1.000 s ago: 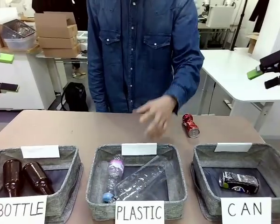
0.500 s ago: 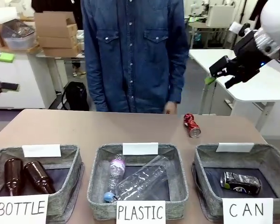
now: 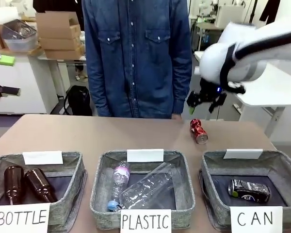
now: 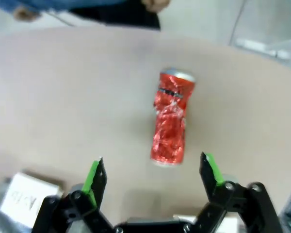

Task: Sort the can waste into the basket.
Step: Pick up the can waste from the table and place it in the right Fabric basket.

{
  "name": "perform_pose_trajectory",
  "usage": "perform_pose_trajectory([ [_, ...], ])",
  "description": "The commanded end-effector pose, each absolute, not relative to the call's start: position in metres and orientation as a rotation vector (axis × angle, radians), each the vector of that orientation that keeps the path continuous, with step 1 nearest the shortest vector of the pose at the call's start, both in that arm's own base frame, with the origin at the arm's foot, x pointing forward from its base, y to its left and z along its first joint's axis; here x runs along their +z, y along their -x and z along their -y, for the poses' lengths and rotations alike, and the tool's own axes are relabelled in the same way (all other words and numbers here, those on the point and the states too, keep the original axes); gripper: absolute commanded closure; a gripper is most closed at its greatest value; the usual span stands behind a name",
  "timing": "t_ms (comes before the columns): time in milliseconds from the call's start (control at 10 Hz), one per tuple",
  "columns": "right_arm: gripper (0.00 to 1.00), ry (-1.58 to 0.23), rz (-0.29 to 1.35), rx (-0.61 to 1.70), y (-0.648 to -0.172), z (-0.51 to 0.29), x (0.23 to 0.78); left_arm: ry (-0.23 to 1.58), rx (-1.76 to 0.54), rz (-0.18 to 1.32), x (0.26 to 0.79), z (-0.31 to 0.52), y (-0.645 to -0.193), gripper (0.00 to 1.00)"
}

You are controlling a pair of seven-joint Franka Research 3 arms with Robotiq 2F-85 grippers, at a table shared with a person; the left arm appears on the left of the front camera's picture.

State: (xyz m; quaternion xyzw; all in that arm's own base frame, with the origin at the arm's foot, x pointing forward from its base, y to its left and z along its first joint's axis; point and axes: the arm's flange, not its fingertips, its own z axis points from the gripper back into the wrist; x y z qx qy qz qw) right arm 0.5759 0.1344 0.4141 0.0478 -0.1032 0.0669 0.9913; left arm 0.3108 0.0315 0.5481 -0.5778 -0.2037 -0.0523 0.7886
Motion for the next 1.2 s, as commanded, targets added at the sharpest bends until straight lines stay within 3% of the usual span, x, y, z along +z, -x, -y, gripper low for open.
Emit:
perform_pose_trajectory([
  [0, 0.00, -0.053, 0.177, 0.100, -0.598, -0.146, 0.399, 1.241, -0.135, 0.442, 0.549, -0.035, -0.308, 0.00],
  [400, 0.00, -0.106, 0.049, 0.084, -0.616, -0.137, 0.337, 1.241, -0.135, 0.442, 0.549, -0.035, -0.308, 0.00],
  [900, 0.00, -0.124, -0.016, 0.028, -0.621, -0.131, 0.314, 1.241, -0.135, 0.442, 0.549, -0.035, -0.308, 0.00],
  [1100, 0.55, -0.100, -0.012, 0.022, -0.621, -0.132, 0.313, 1.241, -0.135, 0.442, 0.549, -0.035, -0.308, 0.00],
])
